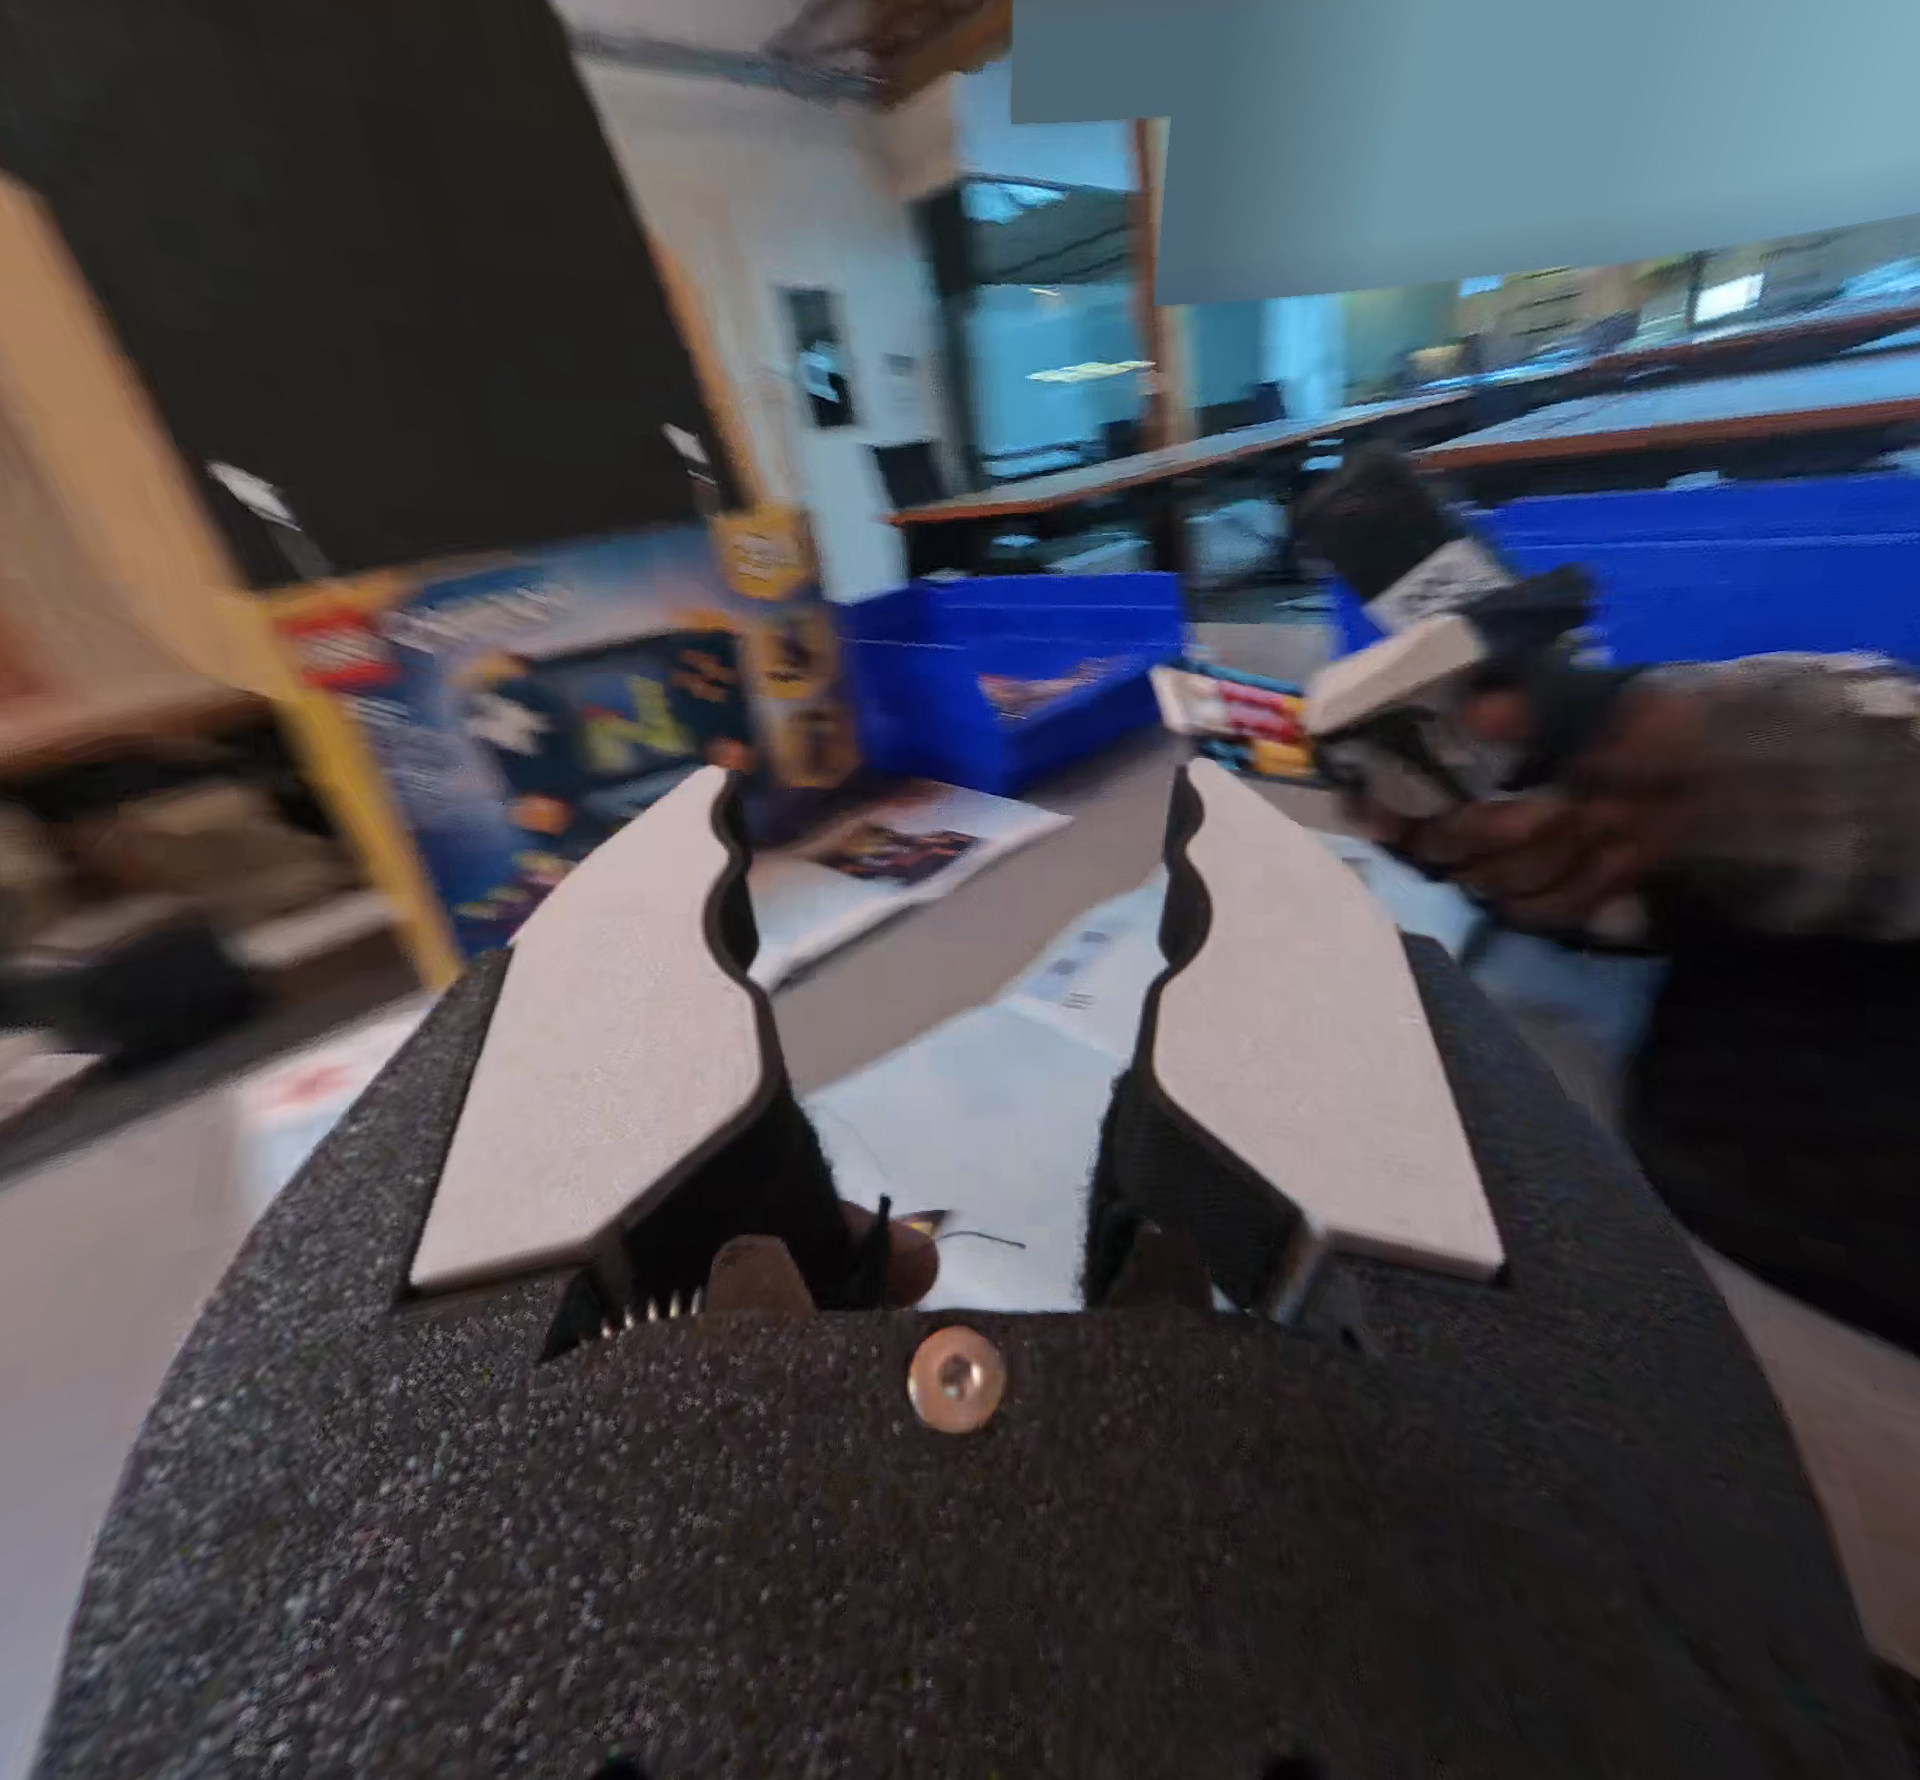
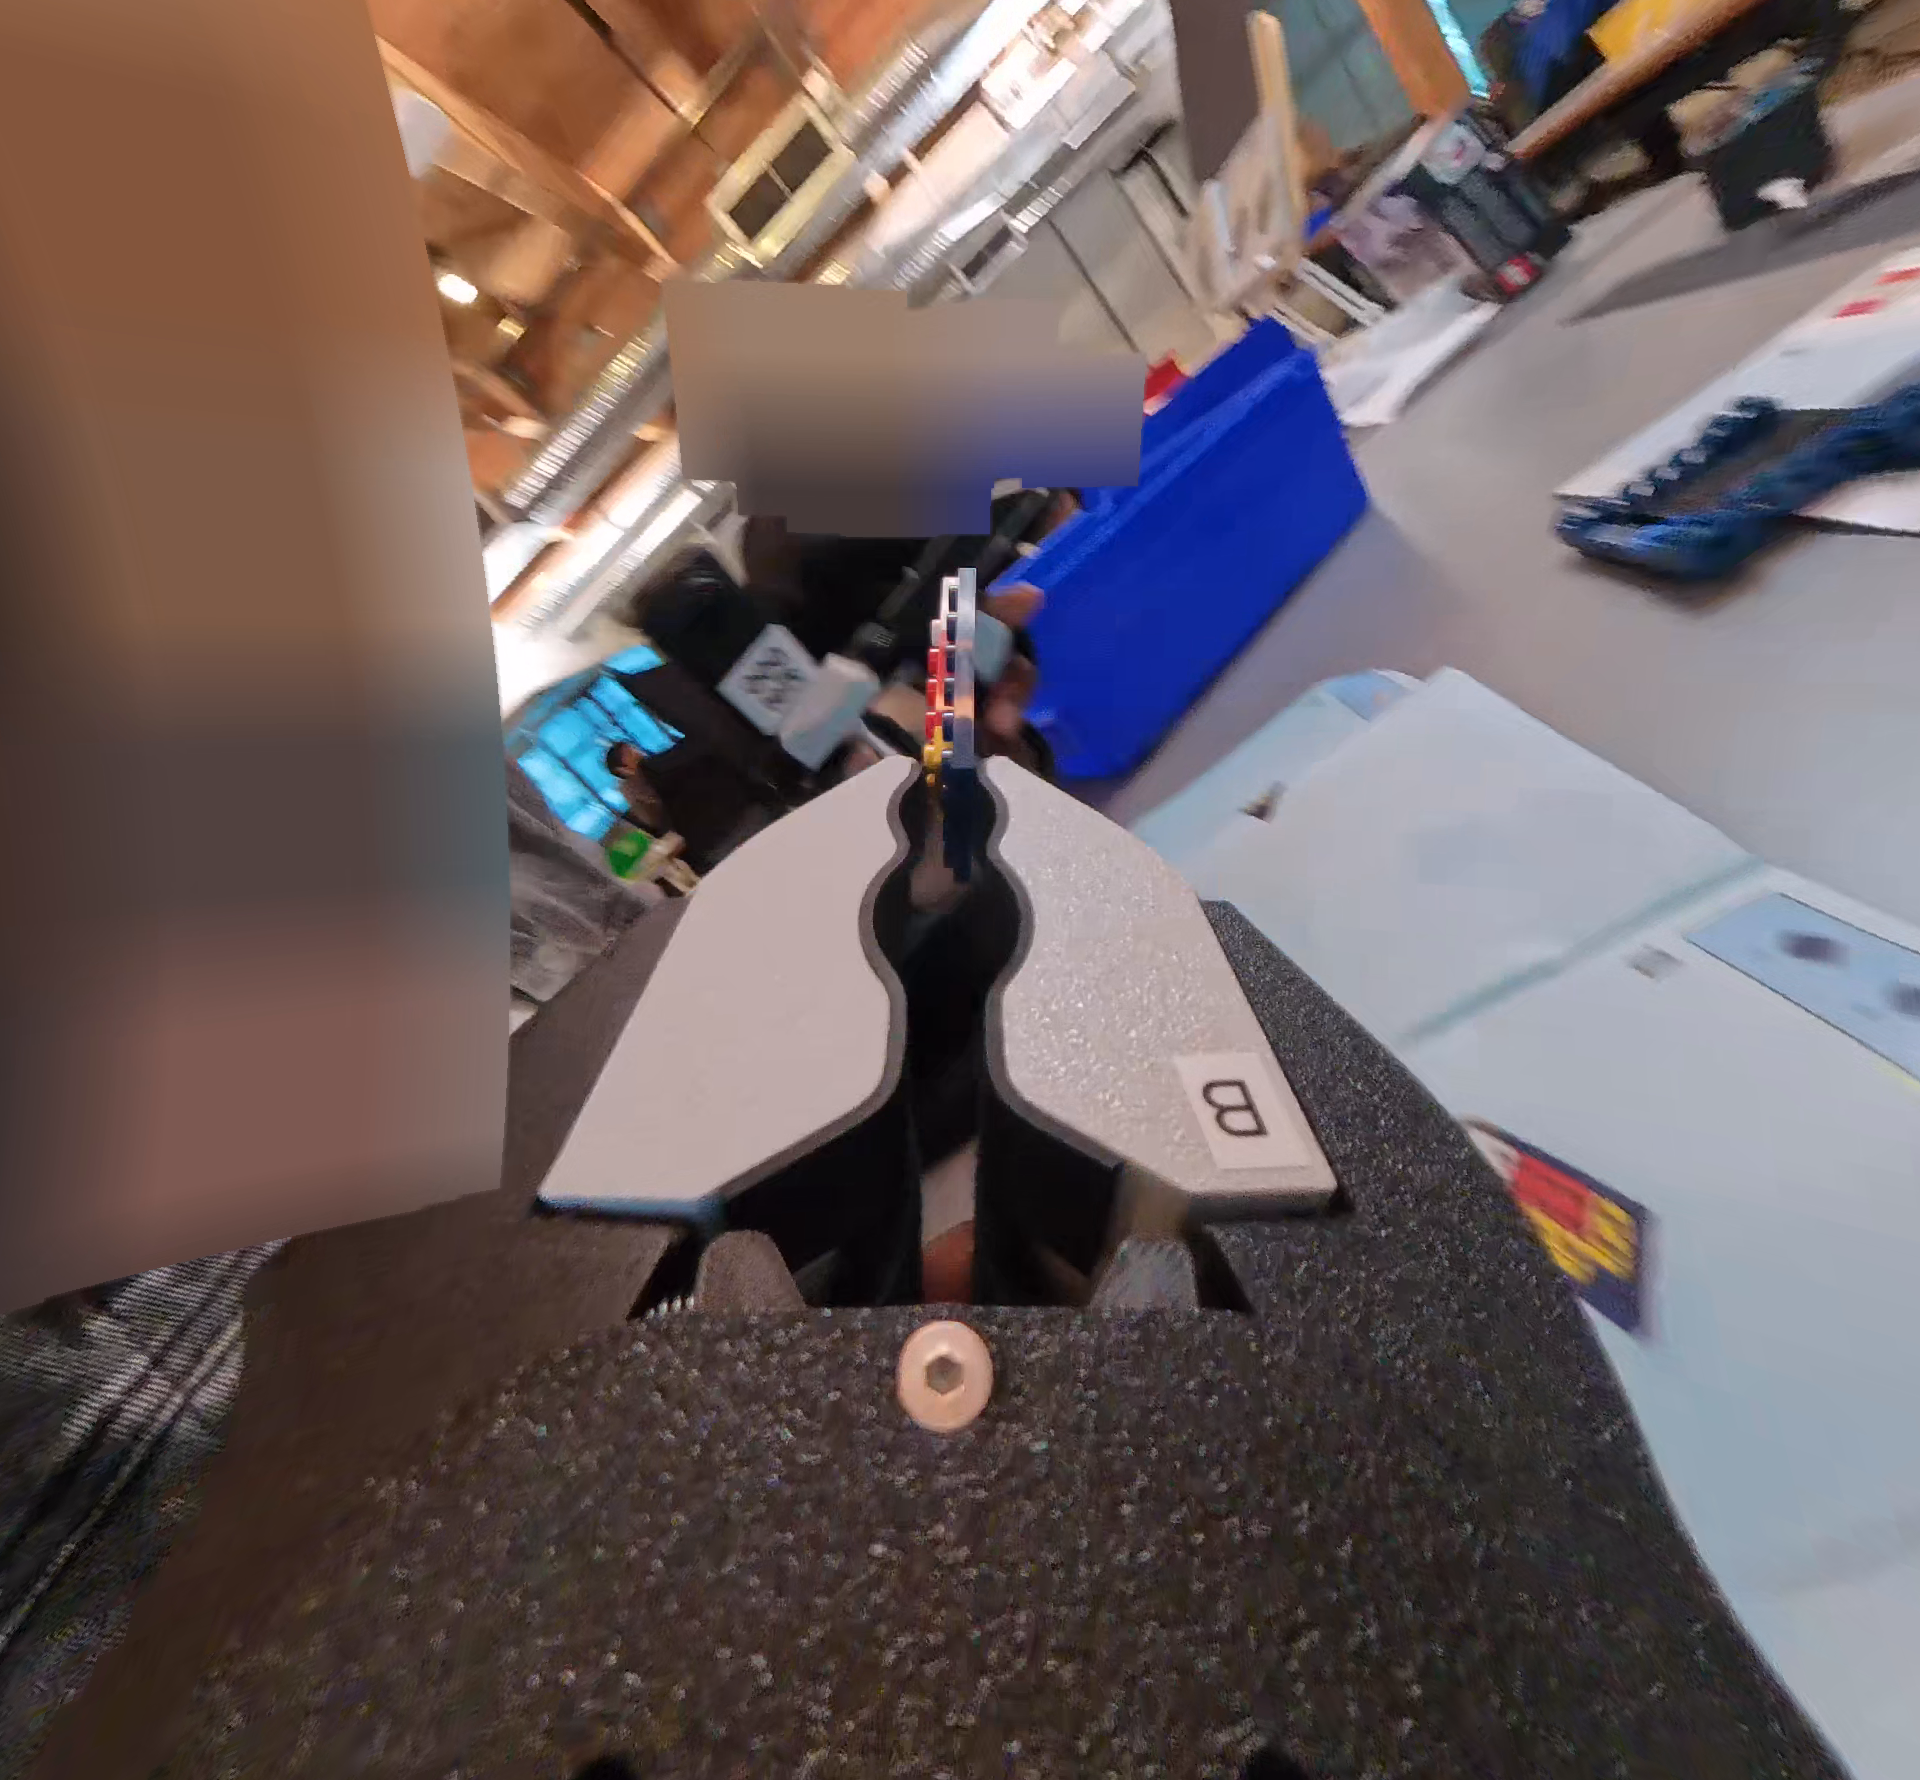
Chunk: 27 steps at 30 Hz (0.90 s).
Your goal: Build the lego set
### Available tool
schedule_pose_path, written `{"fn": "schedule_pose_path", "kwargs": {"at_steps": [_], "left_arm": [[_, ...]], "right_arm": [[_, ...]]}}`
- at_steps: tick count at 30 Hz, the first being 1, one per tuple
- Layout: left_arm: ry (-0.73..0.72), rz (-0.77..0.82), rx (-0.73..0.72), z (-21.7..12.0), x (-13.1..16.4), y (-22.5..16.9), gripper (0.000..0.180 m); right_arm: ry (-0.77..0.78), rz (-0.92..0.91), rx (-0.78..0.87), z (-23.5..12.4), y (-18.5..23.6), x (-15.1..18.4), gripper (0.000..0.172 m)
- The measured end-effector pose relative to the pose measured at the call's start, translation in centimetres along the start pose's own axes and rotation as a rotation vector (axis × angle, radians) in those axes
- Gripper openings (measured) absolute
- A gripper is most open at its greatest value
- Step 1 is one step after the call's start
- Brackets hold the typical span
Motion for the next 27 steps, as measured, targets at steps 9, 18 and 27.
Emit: {"fn": "schedule_pose_path", "kwargs": {"at_steps": [9, 18, 27], "left_arm": [[-0.261, -0.096, -0.395, -4.5, -1.8, 4.5, 0.061], [-0.298, -0.176, -0.407, -5.2, -1.6, 5.4, 0.057], [-0.334, -0.183, -0.430, -5.9, -1.9, 5.8, 0.057]], "right_arm": [[0.384, 0.105, 0.173, 1.1, -2.2, 3.1, 0.008], [0.731, 0.131, 0.023, 4.1, -2.9, 3.1, 0.008], [1.498, 0.017, -0.321, 7.9, -5.0, -0.5, 0.008]]}}
Point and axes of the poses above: each gripper's, where its closed fingertips meet, z out along the fingers, x out of its underside, y = z × x across the jaws, the point moved 5 cm from there along -z, back along the fingers, and after that the axes turned 7 degrees about y, right-handed, at the moved point
